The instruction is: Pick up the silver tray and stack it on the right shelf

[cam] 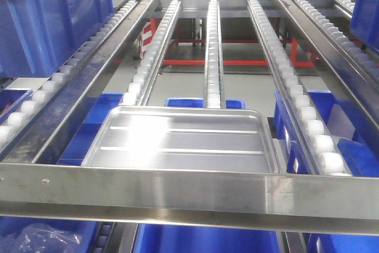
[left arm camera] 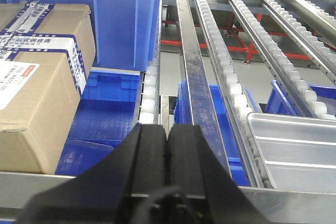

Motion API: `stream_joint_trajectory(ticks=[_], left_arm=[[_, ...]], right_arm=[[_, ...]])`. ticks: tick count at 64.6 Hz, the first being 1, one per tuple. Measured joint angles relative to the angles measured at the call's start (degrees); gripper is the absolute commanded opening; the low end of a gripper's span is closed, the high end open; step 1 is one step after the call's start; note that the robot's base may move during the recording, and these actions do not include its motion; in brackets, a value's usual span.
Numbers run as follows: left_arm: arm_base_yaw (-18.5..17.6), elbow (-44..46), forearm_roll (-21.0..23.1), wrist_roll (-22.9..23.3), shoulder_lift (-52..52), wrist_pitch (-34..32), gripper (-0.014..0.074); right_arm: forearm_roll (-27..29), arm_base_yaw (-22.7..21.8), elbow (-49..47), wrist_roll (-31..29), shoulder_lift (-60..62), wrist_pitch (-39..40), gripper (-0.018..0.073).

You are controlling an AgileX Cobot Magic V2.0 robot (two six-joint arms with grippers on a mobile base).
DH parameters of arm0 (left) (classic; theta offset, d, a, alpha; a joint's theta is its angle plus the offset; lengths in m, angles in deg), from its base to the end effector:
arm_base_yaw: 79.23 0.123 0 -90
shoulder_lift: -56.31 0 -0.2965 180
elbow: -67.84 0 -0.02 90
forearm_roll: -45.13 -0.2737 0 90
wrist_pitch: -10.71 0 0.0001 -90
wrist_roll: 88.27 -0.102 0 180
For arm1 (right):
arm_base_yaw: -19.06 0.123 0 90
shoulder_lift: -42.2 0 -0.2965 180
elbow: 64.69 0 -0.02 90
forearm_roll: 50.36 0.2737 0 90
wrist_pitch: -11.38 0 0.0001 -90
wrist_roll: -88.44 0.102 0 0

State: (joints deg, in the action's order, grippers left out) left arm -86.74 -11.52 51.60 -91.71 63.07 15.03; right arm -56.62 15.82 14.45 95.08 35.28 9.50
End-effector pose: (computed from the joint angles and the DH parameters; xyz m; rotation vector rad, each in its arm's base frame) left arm 0.0785 -0.0112 0.1955 0.0687 1.5785 -0.1505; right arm 0.0791 -0.0049 0.2011 0.0514 1.5339 -0.0424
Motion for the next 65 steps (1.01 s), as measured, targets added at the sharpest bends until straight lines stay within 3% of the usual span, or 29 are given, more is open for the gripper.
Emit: stream_joint_trajectory(ticks=[42,57,65], left_arm=[[0.0,0.0,0.0,0.0,0.0,-0.36,-0.0101],[0.0,0.13,0.49,0.0,0.0,-10.11,-0.01],[0.0,5.69,1.28,0.0,0.29,-9.79,-0.01]], right_arm=[[0.0,0.0,0.0,0.0,0.0,0.26,0.0057],[0.0,0.0,-0.84,0.0,0.0,8.66,0.0057],[0.0,0.0,-7.47,0.0,0.0,7.87,0.0057]])
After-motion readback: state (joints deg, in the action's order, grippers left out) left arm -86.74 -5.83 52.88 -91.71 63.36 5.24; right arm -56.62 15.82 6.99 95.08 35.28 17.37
